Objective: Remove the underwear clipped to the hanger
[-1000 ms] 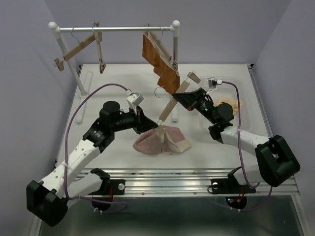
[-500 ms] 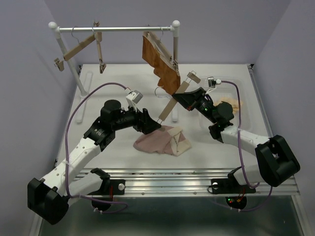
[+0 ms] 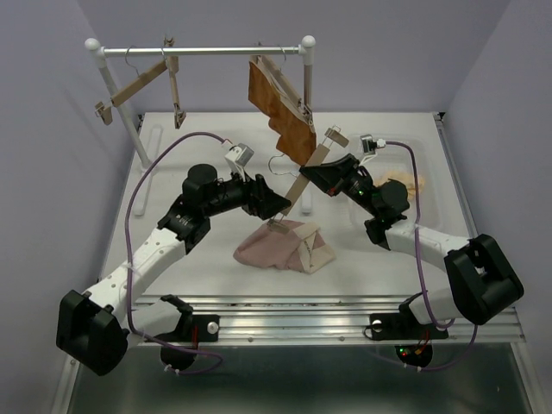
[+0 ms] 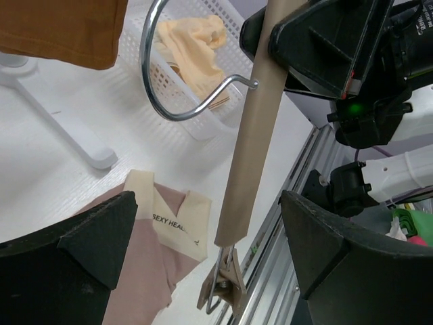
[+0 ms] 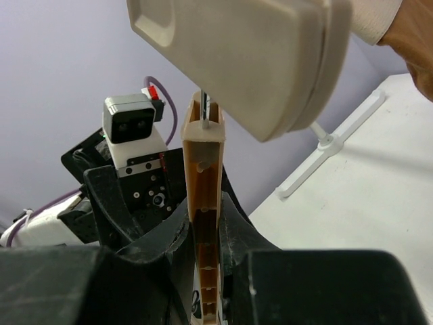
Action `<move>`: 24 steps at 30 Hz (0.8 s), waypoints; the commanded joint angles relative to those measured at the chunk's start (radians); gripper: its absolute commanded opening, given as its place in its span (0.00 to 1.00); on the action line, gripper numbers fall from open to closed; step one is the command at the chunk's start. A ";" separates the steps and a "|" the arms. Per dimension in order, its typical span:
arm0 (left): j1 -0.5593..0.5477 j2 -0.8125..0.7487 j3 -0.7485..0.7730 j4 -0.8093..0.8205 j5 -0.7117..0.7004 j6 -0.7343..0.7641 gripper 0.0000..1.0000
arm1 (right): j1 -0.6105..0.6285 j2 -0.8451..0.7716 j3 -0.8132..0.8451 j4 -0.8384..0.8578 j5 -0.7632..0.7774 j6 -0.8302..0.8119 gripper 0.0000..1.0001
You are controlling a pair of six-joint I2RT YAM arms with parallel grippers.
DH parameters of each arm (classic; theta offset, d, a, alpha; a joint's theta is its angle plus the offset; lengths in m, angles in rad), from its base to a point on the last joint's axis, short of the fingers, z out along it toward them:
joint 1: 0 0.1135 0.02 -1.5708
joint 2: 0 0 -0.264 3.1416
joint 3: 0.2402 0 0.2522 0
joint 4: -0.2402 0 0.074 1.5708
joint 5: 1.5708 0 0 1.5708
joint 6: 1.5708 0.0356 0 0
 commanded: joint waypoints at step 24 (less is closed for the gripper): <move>-0.042 -0.040 0.032 0.086 -0.146 -0.008 0.00 | -0.005 0.008 0.033 -0.002 -0.008 -0.071 0.39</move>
